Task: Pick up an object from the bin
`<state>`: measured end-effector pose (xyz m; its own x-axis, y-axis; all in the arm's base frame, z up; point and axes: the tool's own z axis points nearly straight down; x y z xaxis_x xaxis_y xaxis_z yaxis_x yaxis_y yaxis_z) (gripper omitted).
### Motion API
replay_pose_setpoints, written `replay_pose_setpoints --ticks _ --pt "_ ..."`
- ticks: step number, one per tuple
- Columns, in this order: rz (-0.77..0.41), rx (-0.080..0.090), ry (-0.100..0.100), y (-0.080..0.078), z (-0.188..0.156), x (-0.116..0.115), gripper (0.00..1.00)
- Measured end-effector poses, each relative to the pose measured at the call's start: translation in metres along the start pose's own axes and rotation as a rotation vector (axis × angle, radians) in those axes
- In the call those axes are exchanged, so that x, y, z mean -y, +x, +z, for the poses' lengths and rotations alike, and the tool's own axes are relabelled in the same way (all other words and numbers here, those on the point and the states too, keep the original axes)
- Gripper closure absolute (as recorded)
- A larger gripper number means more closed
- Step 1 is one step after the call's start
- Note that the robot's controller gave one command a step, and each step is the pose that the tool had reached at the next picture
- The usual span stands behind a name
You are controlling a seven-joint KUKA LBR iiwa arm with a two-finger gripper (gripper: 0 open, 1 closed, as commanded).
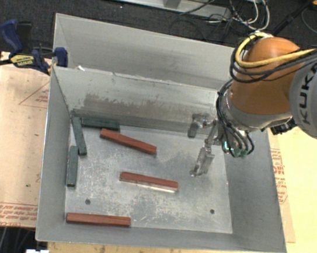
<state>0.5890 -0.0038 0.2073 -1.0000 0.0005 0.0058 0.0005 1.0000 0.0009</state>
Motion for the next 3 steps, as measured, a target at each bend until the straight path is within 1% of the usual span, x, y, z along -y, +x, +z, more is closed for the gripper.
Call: replay_pose_setpoints --ticks 1,2,3 --pt "0.0 0.007 0.0 -0.002 -0.004 0.0 0.0" --pt "-0.027 0.001 -0.001 0.037 0.057 -0.049 0.0" --pt "-0.04 0.007 0.0 0.033 0.05 -0.06 0.0"
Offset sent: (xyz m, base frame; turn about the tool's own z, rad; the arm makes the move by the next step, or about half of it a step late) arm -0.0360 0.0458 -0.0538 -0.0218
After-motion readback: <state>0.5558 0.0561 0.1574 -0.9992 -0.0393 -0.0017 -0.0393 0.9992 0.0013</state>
